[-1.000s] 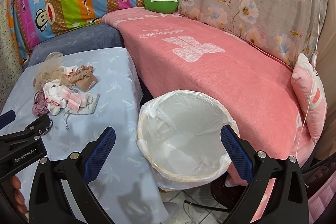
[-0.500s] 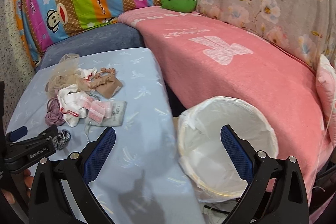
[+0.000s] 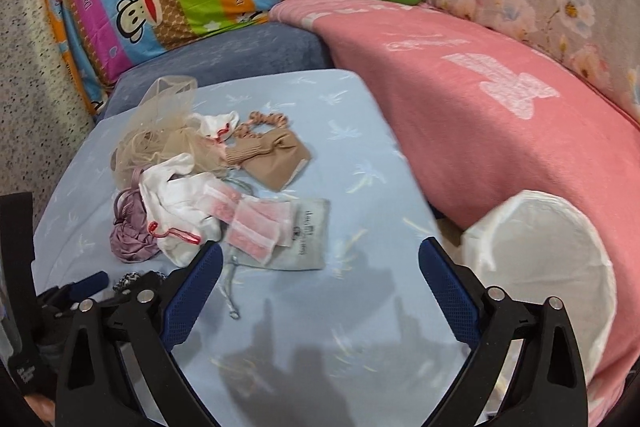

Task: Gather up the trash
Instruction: 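Grasp the leopard-print scrunchie with the left tool while the right tool grasps the pink packet, then carry the scrunchie and packet to the wastebasket and release both inside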

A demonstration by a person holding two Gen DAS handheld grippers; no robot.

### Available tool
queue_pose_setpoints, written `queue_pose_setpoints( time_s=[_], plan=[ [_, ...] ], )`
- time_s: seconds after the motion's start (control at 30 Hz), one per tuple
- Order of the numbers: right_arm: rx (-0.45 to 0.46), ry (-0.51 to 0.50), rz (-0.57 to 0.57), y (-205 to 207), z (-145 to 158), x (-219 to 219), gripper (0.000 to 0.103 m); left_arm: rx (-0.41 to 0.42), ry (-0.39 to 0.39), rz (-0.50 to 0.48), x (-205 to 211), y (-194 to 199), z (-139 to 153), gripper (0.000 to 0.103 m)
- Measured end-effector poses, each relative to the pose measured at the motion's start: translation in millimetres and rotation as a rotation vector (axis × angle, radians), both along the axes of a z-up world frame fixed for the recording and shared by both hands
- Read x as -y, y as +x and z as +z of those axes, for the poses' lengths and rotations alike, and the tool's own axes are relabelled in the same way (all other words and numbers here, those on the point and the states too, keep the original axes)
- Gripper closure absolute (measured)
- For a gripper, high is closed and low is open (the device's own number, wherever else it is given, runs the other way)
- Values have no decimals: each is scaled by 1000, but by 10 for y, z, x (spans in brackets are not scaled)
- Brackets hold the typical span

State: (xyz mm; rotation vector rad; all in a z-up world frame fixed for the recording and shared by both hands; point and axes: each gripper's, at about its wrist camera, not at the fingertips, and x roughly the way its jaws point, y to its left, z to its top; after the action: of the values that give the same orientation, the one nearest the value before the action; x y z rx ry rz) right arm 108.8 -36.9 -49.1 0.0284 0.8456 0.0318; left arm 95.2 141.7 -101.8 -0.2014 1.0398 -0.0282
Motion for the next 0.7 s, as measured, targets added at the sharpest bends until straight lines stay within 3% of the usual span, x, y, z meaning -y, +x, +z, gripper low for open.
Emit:
queue_pose_setpoints(
  time_s=[0.23, 0.43, 0.5, 0.7],
  plan=[
    [-61, 40, 37, 335, -256, -274, 23, 15, -78, -75, -82, -29, 13, 69],
    [-155, 59, 46, 564, -549, -355, 50, 36, -94, -120, -95, -44, 70, 89],
    [-182, 62, 58, 602, -642, -389, 72, 43, -90, -131, -102, -12, 101, 89],
    [-154, 53, 69, 499, -563, -392, 92, 79, -64, -153, -58, 49, 212, 91]
  ],
)
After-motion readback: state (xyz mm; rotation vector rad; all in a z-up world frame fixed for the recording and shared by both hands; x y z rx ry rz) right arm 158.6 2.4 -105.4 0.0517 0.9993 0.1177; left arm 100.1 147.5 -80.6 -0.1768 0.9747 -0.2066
